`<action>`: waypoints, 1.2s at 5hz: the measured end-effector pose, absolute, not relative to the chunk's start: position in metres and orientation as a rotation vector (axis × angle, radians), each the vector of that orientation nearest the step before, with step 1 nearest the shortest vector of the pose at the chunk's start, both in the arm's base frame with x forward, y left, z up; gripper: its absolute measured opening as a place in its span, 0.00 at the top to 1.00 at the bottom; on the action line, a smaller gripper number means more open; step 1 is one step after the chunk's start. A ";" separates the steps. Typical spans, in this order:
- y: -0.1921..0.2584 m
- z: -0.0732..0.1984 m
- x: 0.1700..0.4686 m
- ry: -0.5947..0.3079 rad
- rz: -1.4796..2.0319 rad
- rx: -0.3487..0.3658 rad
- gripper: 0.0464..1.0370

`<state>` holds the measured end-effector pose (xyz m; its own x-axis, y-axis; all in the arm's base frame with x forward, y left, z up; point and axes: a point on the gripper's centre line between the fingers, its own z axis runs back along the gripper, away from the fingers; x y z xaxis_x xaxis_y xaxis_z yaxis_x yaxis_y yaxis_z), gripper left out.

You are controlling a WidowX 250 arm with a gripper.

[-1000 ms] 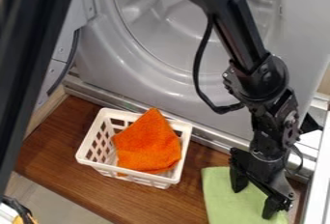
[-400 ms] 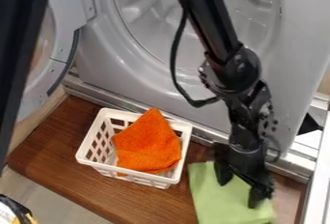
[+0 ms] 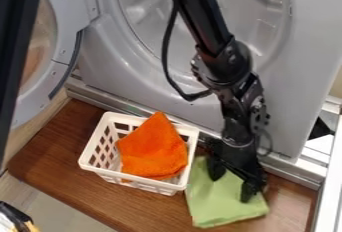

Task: Push the green cloth to the middle of the table

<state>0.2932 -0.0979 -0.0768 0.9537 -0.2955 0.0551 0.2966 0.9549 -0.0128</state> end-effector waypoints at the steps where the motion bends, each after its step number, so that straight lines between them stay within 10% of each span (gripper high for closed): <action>1: -0.080 -0.078 0.296 -0.048 -0.260 -0.004 0.04; 6: -0.026 -0.077 0.294 -0.013 -0.152 0.024 0.04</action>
<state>0.2940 -0.0265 -0.0768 0.9884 -0.1512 0.0116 0.1509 0.9882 0.0248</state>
